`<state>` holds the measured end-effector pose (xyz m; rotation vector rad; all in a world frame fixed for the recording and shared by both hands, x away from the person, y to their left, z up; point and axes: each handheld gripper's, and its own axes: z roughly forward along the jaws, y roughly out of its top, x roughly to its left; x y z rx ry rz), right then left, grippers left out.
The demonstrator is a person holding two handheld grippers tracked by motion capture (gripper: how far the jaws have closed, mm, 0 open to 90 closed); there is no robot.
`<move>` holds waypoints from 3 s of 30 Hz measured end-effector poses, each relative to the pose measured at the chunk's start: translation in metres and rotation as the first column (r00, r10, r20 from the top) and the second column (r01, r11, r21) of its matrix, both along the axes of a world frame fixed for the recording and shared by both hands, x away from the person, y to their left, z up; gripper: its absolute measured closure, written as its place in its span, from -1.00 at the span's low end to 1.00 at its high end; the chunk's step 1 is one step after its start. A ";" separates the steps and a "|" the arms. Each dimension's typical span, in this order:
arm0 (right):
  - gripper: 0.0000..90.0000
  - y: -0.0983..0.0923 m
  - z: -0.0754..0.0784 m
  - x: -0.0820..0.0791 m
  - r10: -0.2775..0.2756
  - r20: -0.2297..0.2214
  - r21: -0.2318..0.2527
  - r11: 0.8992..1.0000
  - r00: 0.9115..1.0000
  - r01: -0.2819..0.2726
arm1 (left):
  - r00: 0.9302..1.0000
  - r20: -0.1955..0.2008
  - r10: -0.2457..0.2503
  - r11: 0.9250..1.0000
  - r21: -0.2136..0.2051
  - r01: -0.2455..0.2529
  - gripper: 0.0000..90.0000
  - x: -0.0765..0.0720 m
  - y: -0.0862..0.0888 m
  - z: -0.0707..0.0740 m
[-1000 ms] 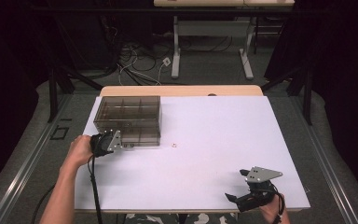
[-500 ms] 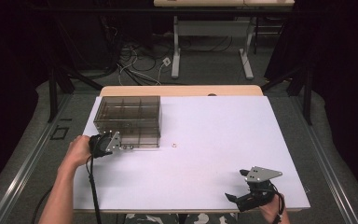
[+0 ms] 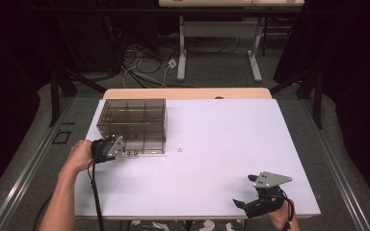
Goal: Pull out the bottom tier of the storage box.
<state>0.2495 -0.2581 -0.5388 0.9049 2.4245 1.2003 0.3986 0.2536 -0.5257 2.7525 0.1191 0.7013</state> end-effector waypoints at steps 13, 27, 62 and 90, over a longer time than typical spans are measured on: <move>-0.99 0.000 0.000 0.000 -0.001 0.000 0.001 1.000 1.000 0.001 | 1.000 -0.018 -0.012 1.000 -0.001 0.012 0.89 -0.001 0.002 0.001; -0.99 0.000 0.000 0.000 0.000 -0.001 0.000 1.000 1.000 0.000 | 0.999 -0.040 -0.013 1.000 -0.005 0.013 0.88 -0.003 0.002 0.003; -0.99 0.000 0.001 0.000 0.000 0.002 -0.001 1.000 1.000 0.000 | 0.918 0.000 0.397 0.873 -0.309 -0.378 0.99 0.016 -0.005 0.009; -0.99 0.000 0.001 -0.001 -0.011 0.001 0.004 1.000 1.000 0.011 | 0.896 -0.034 0.442 0.815 -0.403 -0.417 0.72 0.016 -0.013 0.007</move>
